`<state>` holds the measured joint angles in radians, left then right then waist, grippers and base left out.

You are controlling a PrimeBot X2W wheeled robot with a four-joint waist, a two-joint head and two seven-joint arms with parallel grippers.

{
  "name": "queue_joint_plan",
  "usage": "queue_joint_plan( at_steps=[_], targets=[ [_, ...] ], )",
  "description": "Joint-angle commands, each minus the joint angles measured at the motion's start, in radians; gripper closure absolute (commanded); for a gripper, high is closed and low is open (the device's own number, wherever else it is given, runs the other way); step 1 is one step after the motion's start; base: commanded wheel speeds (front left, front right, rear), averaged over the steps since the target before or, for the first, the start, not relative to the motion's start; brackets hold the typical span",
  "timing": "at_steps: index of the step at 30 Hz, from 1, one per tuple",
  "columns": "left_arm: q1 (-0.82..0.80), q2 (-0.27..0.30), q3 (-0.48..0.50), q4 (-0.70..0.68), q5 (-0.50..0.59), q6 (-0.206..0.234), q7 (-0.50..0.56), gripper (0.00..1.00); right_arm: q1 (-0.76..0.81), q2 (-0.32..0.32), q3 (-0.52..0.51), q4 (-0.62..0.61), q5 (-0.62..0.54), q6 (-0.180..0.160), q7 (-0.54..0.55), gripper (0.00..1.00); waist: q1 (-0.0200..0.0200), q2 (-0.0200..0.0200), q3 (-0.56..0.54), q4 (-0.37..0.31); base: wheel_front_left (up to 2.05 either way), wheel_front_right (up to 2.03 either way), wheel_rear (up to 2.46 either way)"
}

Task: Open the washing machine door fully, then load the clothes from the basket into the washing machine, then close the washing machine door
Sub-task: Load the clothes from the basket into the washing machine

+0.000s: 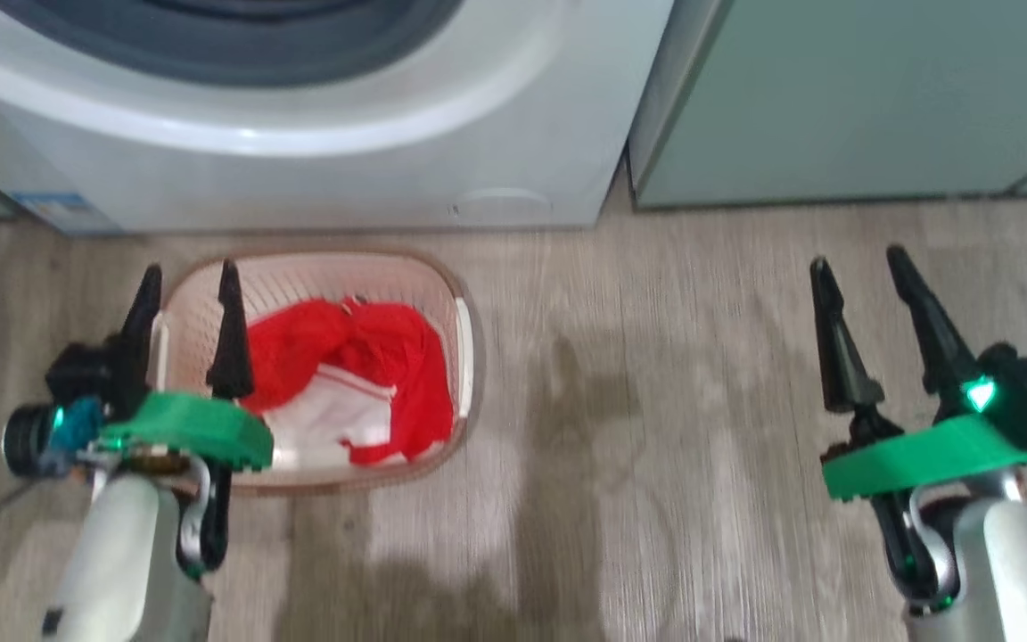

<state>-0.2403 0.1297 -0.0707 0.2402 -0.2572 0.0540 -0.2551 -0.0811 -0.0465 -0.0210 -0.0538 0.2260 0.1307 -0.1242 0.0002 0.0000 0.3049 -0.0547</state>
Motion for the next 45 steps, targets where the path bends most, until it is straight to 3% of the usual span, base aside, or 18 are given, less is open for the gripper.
queue_joint_plan(
  at_steps=[1,13,22,35,45],
  targets=[
    [-0.06,0.03,0.027,0.017,-0.01,-0.012,-0.001,0.0,-0.037,-0.004,0.031,-0.043,0.007,0.0,-0.012,0.0,-0.0002,0.0,0.109,-0.02,0.0,0.0,0.0],
    [-0.369,0.076,-0.019,0.461,-0.022,-0.112,0.049,0.0,-0.179,-0.004,0.108,-0.039,0.03,0.0,-0.073,0.0,-0.0002,0.0,0.412,-0.092,0.0,0.0,0.0],
    [-0.545,0.151,-0.03,0.689,-0.038,-0.154,0.106,0.0,-0.278,-0.004,0.182,0.008,0.082,0.0,-0.121,0.0,-0.0002,0.0,0.585,-0.178,0.0,0.0,0.0],
    [-0.681,0.318,0.018,0.818,-0.114,-0.176,0.227,0.0,-0.338,-0.004,0.24,0.023,0.213,0.0,-0.137,0.0,-0.0002,0.0,0.704,-0.29,0.0,0.0,0.0],
    [-0.748,0.406,0.005,0.83,-0.096,-0.159,0.253,0.0,-0.35,-0.004,0.266,0.019,0.244,0.0,-0.137,0.0,-0.0002,0.0,0.738,-0.326,0.0,0.0,0.0]
  ],
)
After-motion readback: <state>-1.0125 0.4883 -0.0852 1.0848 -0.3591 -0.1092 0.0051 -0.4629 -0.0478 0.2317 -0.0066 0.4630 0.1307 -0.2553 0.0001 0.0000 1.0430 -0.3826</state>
